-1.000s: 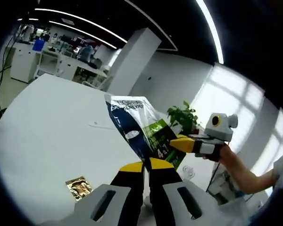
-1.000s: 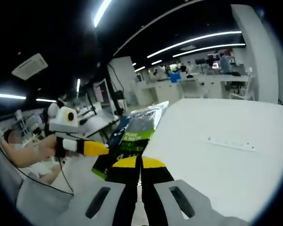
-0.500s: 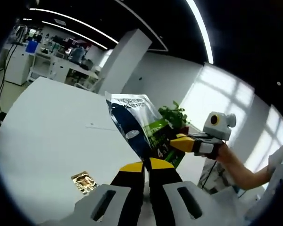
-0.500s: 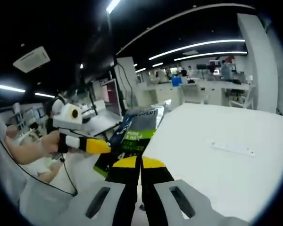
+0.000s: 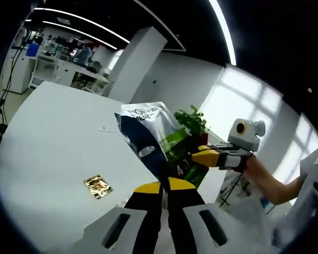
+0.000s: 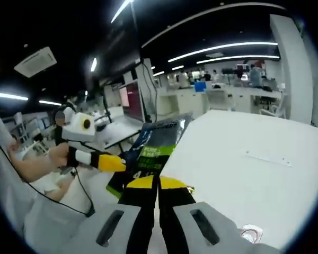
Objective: Arrange the skincare products in the storage area until every visible bottle or jar stands upright without overlapping.
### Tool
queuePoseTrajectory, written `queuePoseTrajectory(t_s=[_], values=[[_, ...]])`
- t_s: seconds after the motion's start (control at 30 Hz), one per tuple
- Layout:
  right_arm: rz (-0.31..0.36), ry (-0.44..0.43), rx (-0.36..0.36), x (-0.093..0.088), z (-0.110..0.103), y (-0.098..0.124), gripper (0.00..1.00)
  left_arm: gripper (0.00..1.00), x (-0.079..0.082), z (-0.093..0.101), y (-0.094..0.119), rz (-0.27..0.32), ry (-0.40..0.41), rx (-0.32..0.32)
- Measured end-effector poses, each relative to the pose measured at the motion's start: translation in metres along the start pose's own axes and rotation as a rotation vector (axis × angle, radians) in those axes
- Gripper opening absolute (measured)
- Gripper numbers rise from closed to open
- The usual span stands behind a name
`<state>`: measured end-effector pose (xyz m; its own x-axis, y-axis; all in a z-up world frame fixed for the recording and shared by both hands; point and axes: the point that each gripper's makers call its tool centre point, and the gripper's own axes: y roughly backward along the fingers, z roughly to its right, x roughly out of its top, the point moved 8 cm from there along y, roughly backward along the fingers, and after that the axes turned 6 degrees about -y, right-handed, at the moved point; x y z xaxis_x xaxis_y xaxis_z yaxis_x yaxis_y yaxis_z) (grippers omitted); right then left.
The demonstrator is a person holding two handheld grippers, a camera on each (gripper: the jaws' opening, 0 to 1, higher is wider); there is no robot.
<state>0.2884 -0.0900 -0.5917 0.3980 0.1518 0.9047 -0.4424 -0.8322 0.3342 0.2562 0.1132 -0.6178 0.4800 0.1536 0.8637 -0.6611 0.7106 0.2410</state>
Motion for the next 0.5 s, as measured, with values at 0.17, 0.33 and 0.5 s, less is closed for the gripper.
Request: queuePoseTrajectory(t_s=[0.17, 0.33, 0.5], values=[[-0.029, 0.018, -0.022, -0.017, -0.006, -0.001, 0.01, 0.0, -0.013, 0.0, 0.002, -0.03, 0.02, -0.004], [-0.053, -0.015, -0.019, -0.034, -0.008, -0.001, 0.01, 0.0, -0.03, -0.001, 0.003, -0.077, 0.035, -0.004], [-0.071, -0.044, -0.026, -0.053, -0.011, 0.001, 0.01, 0.0, -0.041, -0.001, 0.005, -0.115, 0.055, -0.015]])
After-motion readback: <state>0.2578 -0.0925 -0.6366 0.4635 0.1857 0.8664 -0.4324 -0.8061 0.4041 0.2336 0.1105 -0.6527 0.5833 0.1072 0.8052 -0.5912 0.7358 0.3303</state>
